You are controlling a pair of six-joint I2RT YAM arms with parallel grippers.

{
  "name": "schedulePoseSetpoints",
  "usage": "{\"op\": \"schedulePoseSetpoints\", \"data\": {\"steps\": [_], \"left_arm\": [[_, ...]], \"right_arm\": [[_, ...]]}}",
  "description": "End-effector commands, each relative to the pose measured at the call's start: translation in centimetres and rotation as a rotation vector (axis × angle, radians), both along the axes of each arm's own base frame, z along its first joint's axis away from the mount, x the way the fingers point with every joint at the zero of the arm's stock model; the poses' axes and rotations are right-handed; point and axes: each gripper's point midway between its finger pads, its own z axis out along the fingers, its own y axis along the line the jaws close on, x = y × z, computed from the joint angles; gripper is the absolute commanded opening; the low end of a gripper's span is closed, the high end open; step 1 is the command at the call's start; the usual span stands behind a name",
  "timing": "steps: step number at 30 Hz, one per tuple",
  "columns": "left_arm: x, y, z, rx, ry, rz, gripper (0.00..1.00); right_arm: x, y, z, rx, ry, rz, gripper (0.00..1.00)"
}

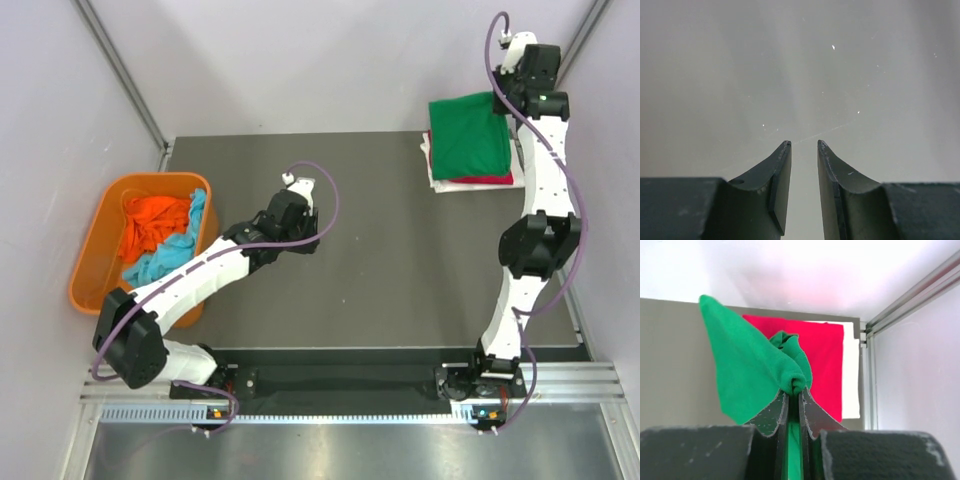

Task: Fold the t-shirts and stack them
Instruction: Neatly place the folded tshirt to the corner, then reset both grippers

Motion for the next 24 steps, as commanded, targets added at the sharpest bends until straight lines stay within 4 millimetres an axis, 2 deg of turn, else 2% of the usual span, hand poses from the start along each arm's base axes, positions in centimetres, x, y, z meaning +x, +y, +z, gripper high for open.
{"op": "schedulePoseSetpoints", "data": {"steps": [1,2,4,5,7,8,10,11,12,13,15,16,19,22,24], "left_arm": [[0.7,-0.6,0.1,-0.009,-0.02,-0.012,0.33],[0.8,-0.6,-0.1,-0.007,-0.015,-0.012,0.33],[0.9,-0.6,-0.7,0.006,0.003,-0.011,0.33],[0.9,-0.7,-0.7,0.008,0.004,-0.015,0.33],[1.0,-0.8,-1.0,0.013,0.012,-0.017,0.33],[1.0,-0.8,-1.2,0.019,0.016,-0.019,0.33],[1.0,-1.0,-1.7,0.023,0.03,-0.022,0.33],[1.0,-1.0,-1.9,0.025,0.036,-0.025,0.33],[1.1,-1.1,-1.9,0.026,0.039,-0.024,0.33],[1.1,-1.1,-2.4,0.035,0.052,-0.028,0.34],[1.1,-1.3,-2.6,0.04,0.072,-0.025,0.33],[1.2,-1.3,-2.9,0.045,0.087,-0.02,0.33],[0.9,-1.6,-2.6,0.038,0.116,-0.016,0.34],[0.3,-2.5,-1.3,-0.04,0.109,-0.04,0.35],[0.0,-3.6,0.1,-0.109,0.095,-0.078,0.35]], "right_arm": [[2.1,-1.7,-0.1,-0.008,-0.045,0.007,0.0],[2.7,-2.0,-1.4,-0.008,-0.032,0.015,0.0],[4.2,-3.0,-1.8,-0.009,-0.069,0.013,0.0],[5.3,-3.4,-3.4,-0.009,-0.063,0.009,0.0],[7.0,-5.3,-3.8,-0.016,-0.113,-0.036,0.0],[8.2,-6.0,-5.2,-0.002,-0.119,-0.053,0.0],[9.7,-7.3,-5.3,-0.011,-0.177,-0.087,0.0],[10.5,-8.0,-6.6,-0.019,-0.178,-0.112,0.0],[10.9,-8.9,-6.9,-0.03,-0.194,-0.141,0.0],[11.4,-10.0,-6.3,-0.044,-0.235,-0.175,0.03],[11.8,-12.2,-6.3,-0.077,-0.272,-0.257,0.17],[12.0,-12.9,-5.5,-0.091,-0.315,-0.281,0.43],[11.5,-13.0,-3.7,-0.138,-0.334,-0.307,0.77],[9.7,-11.7,-1.9,-0.127,-0.329,-0.326,0.82],[7.8,-9.7,-1.0,-0.113,-0.297,-0.336,0.96]]}}
